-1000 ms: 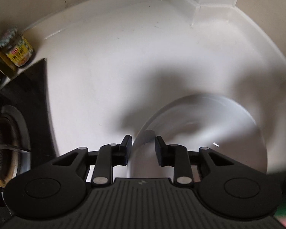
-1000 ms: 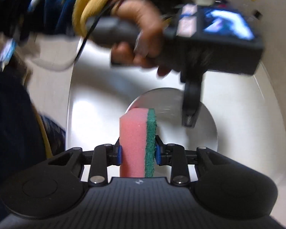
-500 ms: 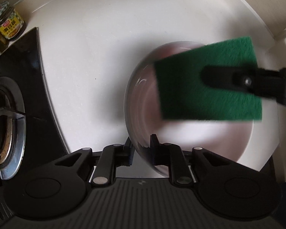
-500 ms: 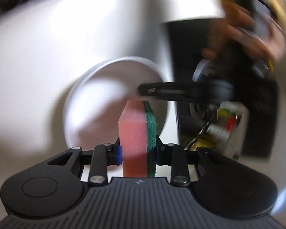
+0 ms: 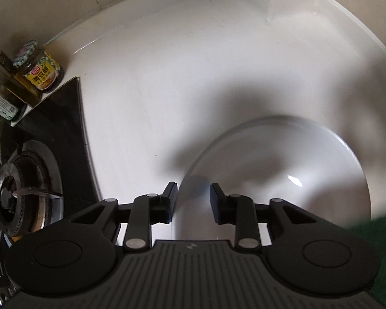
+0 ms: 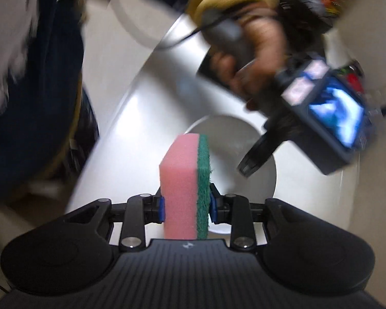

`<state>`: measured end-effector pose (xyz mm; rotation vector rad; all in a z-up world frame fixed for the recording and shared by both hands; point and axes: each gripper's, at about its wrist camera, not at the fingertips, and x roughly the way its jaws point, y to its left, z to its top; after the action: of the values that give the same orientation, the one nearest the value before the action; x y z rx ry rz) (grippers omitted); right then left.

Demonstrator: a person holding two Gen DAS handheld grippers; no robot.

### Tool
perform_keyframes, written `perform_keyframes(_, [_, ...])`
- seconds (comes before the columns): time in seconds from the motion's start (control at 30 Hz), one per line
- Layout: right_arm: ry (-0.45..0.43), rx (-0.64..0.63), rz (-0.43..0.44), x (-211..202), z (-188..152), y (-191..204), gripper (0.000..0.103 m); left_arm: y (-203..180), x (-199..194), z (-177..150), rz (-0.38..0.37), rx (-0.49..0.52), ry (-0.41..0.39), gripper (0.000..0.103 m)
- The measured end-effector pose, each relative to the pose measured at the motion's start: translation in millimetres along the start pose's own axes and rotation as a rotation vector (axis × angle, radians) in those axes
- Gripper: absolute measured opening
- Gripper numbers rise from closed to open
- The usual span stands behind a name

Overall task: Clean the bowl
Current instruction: 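Hold the bowl with the left gripper while the right scrubs the interior again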

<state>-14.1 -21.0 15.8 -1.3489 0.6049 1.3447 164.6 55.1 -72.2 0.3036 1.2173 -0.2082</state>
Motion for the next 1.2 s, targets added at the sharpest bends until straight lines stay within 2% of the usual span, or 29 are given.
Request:
perform_keyframes(0.07, [0.084, -0.099, -0.124, 12, -8, -4, 0.026, 7, -5, -8, -0.034, -0.002, 0.029, 0.019])
perform_keyframes(0.13, [0.121, -0.234, -0.196, 28, -17, -2, 0.026, 9, -8, -14, -0.07, 0.005, 0.059, 0.016])
perform_keyframes(0.3, [0.074, -0.602, -0.281, 69, -21, 10, 0.026, 6, -11, -23, -0.107, 0.063, 0.086, 0.018])
perform_keyframes(0.43, [0.116, -0.784, -0.256, 90, -24, 19, 0.026, 11, -10, -24, -0.11, 0.054, 0.073, 0.018])
perform_keyframes(0.57, [0.23, -0.716, -0.19, 95, -25, 20, 0.026, 7, -11, -25, -0.05, 0.017, 0.005, 0.023])
perform_keyframes(0.6, [0.234, -0.693, -0.186, 95, -24, 20, 0.027, 4, -11, -24, -0.036, 0.007, -0.007, 0.025])
perform_keyframes(0.67, [0.244, -0.476, -0.115, 82, -12, 12, 0.026, -2, -11, -22, -0.016, -0.013, -0.031, 0.026])
perform_keyframes(0.73, [0.198, -0.286, -0.004, 64, -1, 1, 0.026, -11, -11, -18, -0.01, -0.033, -0.053, 0.029])
perform_keyframes(0.8, [0.149, -0.145, 0.067, 60, 9, -5, 0.027, -19, -12, -13, -0.018, -0.056, -0.065, 0.033])
perform_keyframes(0.87, [0.07, 0.128, 0.13, 52, 12, -26, 0.027, -26, -12, -8, -0.024, -0.085, -0.082, 0.038])
perform_keyframes(0.9, [0.054, 0.172, 0.138, 51, 11, -30, 0.027, -25, -12, -6, -0.032, -0.103, -0.083, 0.038])
perform_keyframes(0.93, [0.005, 0.287, 0.159, 49, 5, -40, 0.027, -23, -11, -3, -0.041, -0.119, -0.082, 0.036])
perform_keyframes(1.03, [-0.084, 0.492, 0.197, 40, -21, -64, 0.026, -4, 0, 2, -0.089, -0.151, -0.045, 0.024])
perform_keyframes(1.1, [-0.054, 0.467, 0.117, 32, -34, -65, 0.026, 10, 5, 2, -0.124, -0.156, -0.013, 0.016])
perform_keyframes(1.17, [-0.001, 0.337, -0.004, 16, -37, -55, 0.026, 15, 4, 0, -0.14, -0.131, 0.014, 0.011])
perform_keyframes(1.2, [0.011, 0.272, -0.031, 23, -33, -53, 0.026, 13, 0, -2, -0.143, -0.111, 0.026, 0.011])
